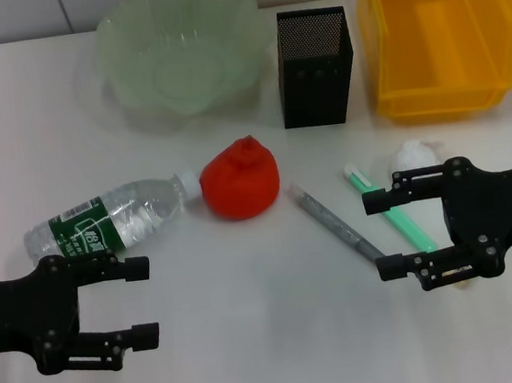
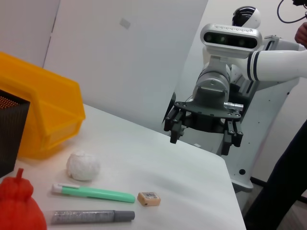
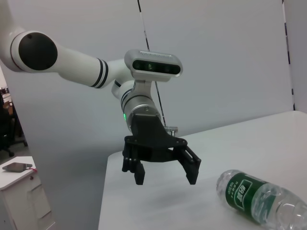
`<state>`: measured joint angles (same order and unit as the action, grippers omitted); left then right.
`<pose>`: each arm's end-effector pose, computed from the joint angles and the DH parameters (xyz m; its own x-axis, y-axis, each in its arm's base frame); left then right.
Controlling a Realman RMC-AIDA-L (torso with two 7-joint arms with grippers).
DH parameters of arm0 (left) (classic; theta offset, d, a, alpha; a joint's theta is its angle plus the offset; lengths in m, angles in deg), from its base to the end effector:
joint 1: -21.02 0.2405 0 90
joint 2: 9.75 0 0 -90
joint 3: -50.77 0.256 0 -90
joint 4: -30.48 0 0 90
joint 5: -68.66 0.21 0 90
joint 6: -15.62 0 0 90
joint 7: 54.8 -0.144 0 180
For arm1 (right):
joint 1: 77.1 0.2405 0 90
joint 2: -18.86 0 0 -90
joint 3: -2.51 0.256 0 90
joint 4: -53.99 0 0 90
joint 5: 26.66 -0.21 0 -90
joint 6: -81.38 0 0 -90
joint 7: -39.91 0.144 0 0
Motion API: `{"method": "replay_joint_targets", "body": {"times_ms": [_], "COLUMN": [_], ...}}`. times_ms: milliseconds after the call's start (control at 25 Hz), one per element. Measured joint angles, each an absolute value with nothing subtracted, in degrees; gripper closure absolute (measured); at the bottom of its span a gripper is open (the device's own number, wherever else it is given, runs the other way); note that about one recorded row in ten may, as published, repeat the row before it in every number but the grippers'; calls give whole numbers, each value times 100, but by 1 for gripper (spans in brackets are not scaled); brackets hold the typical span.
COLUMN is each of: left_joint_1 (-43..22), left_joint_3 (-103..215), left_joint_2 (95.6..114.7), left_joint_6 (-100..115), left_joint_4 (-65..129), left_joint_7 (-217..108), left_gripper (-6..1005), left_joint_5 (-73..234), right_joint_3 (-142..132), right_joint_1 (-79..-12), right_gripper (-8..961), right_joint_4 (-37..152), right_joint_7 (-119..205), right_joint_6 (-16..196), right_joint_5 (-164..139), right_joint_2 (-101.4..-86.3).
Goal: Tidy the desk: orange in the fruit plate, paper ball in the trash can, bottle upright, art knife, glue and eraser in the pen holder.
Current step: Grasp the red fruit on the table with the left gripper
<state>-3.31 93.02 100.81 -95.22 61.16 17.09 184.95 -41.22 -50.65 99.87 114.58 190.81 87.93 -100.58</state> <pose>-0.2969 0.2542 0.0366 0.7980 0.3631 0.4810 0.3437 -0.9298 0.1317 0.2427 0.2799 0.0134 0.8433 -0.1927 -0.5018 -0.1897 -0.9802 0.0576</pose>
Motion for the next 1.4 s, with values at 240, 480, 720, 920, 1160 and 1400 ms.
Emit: {"method": "replay_joint_targets", "body": {"times_ms": [240, 480, 720, 920, 1160, 1400], "left_joint_1": [-313, -295, -298, -371, -661, -1220], "left_joint_3": [9296, 9289, 9218, 8746, 8546, 9032], "left_joint_2": [10081, 10081, 10123, 10313, 10834, 10881], "left_joint_6": [-9520, -9520, -9521, -9521, -8855, -7473], "left_joint_4": [6151, 6147, 6251, 6940, 7663, 6832], "left_joint_7": [1715, 1716, 1786, 2009, 2026, 2001], "left_gripper": [153, 154, 155, 156, 158, 159], "left_joint_5": [18493, 18494, 18469, 18433, 18454, 18436], "right_joint_3": [-4152, -4143, -4091, -3991, -3372, -2710], "right_joint_1": [-5091, -5119, -5191, -5536, -5919, -6065], "right_gripper": [221, 225, 228, 232, 235, 239], "right_joint_4": [9987, 9986, 10022, 10558, 11229, 11493], "right_joint_7": [11476, 11478, 11502, 11727, 11924, 11933], "right_joint_6": [19079, 19115, 19121, 19137, 19473, 19786], "right_joint_5": [8793, 8795, 8796, 8796, 8808, 8854], "right_joint_2": [-10056, -10043, -10030, -10023, -10022, -10019]}}
